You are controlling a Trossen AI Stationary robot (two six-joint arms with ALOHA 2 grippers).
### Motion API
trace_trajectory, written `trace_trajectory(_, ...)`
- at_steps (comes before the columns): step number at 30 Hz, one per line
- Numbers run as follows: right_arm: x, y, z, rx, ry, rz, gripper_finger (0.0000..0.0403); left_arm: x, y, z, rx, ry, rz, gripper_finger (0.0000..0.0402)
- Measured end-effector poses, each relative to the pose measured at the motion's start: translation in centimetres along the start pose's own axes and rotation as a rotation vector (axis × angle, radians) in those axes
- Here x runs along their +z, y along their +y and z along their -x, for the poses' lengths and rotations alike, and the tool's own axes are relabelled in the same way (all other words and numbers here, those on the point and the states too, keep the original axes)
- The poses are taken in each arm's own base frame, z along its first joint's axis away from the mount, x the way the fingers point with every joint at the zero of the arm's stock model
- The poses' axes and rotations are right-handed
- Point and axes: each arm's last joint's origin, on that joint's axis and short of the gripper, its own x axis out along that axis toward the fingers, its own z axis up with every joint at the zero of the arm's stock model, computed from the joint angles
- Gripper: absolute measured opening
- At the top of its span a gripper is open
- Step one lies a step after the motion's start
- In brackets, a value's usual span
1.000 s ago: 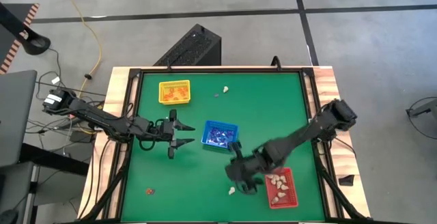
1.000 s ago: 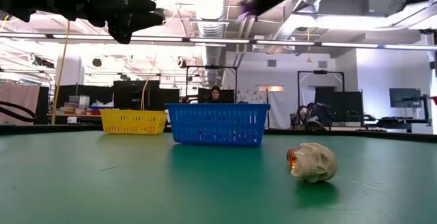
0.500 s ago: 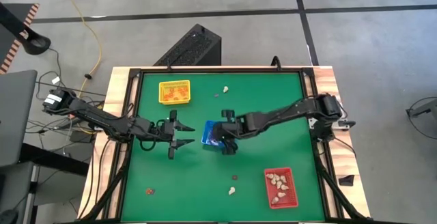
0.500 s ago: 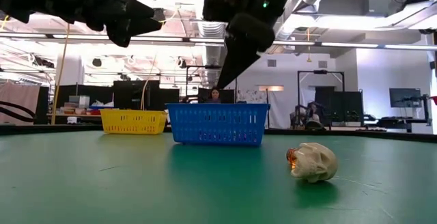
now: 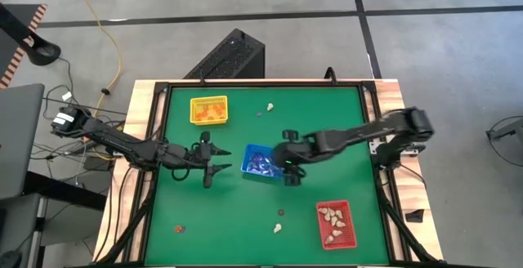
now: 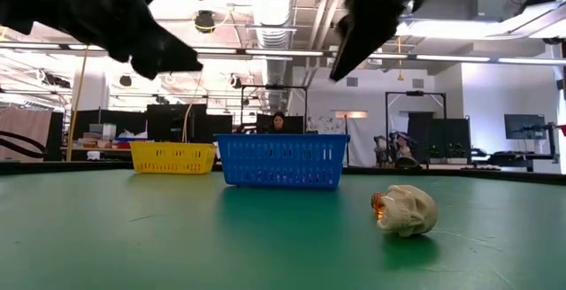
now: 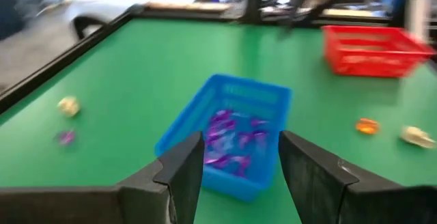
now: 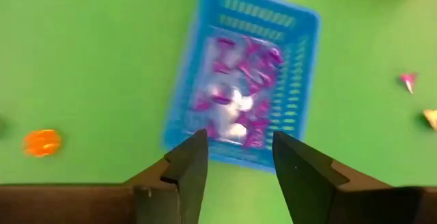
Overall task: Sort Halloween decoration
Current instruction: Put the witch hat toy into the blue bin
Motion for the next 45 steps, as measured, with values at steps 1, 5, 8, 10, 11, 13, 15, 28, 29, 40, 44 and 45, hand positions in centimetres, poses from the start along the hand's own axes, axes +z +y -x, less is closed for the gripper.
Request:
trace_trajectory(1,-0.7,0.1,0.7,0.008,-0.051,0.004,0.0189,-0.2,0.2,-0.2,0.024,0.009,0.015,0.0180)
trace_trajectory(5,-4.3,-0.4,2.6,0.022,-0.287,-0.042,0.0176,-0.4,2.2,-2.8,0.097,0.054,0.056,0.0180)
trace_trajectory(8,-6.6,-1.1,3.3,0.021,-0.457,-0.089,0.0170,0.2,4.9,-6.2,0.126,0.112,0.080,0.0180)
trace_trajectory(10,-7.6,-1.5,3.7,0.017,-0.552,-0.119,0.0169,1.1,7.5,-8.5,0.161,0.142,0.144,0.0180)
trace_trajectory(11,-8.1,-1.7,3.9,0.019,-0.586,-0.134,0.0169,1.6,8.8,-9.8,0.188,0.157,0.185,0.0180)
trace_trajectory(13,-9.1,-1.9,4.2,0.024,-0.603,-0.165,0.0169,2.2,11.4,-12.0,0.232,0.233,0.249,0.0180)
trace_trajectory(15,-10.1,-1.8,4.2,0.037,-0.591,-0.190,0.0169,2.6,13.8,-14.2,0.275,0.334,0.291,0.0180)
trace_trajectory(28,-12.4,-1.4,5.1,0.061,-0.466,-0.180,0.0168,1.4,23.2,-22.8,0.499,0.837,0.638,0.0180)
trace_trajectory(29,-12.5,-1.4,5.1,0.060,-0.460,-0.179,0.0168,1.1,23.2,-23.2,0.498,0.871,0.654,0.0180)
trace_trajectory(40,-12.6,-1.3,5.0,0.061,-0.438,-0.171,0.0168,0.8,23.0,-23.8,0.497,0.945,0.639,0.0180)
trace_trajectory(44,-12.6,-1.3,5.0,0.062,-0.443,-0.172,0.0168,0.6,22.6,-23.6,0.472,0.997,0.581,0.0180)
trace_trajectory(45,-12.6,-1.3,5.0,0.061,-0.443,-0.173,0.0168,0.6,22.5,-23.6,0.470,1.005,0.569,0.0180)
